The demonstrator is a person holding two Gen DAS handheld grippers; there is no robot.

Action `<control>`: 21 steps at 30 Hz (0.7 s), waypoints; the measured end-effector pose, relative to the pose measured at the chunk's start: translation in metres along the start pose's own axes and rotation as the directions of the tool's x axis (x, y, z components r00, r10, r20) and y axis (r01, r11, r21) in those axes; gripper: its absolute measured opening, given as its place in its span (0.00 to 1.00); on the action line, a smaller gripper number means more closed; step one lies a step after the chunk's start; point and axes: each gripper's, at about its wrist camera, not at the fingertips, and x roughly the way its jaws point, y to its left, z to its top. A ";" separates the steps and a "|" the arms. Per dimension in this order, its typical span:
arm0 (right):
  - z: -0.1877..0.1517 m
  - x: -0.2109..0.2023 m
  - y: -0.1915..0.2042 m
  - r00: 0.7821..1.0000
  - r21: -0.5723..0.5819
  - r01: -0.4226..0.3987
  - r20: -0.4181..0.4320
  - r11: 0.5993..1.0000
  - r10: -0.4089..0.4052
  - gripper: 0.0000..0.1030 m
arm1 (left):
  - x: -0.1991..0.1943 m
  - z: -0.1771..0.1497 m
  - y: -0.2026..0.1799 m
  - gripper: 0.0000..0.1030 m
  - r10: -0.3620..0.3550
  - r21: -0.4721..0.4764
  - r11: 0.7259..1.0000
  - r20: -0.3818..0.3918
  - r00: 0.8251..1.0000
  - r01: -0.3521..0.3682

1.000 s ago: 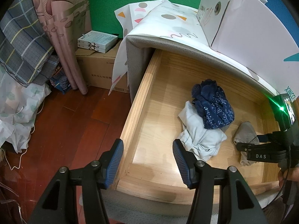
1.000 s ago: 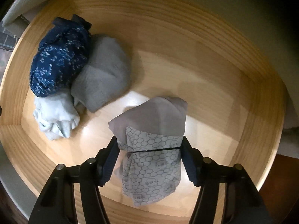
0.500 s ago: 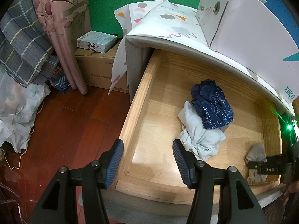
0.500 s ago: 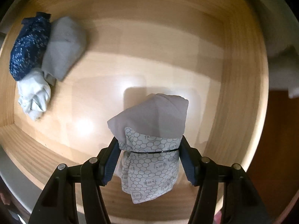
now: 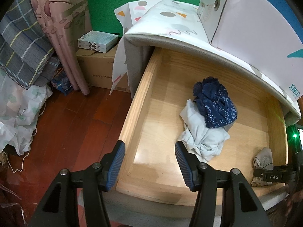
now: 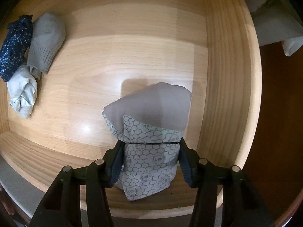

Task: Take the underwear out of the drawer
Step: 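Lower the open left tool into the drawer toward the pale blue underwear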

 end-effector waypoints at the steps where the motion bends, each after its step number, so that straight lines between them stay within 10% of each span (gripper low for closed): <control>1: -0.007 -0.001 0.010 1.000 -0.002 0.008 0.000 1.000 -0.008 0.47 | 0.000 0.000 -0.001 0.54 0.005 0.005 1.000 -0.004 1.000 -0.005; 21: -0.043 -0.010 0.024 0.999 -0.027 -0.029 0.042 0.999 0.030 0.47 | 0.021 0.013 -0.069 0.55 -0.161 0.098 0.978 -0.207 0.965 0.184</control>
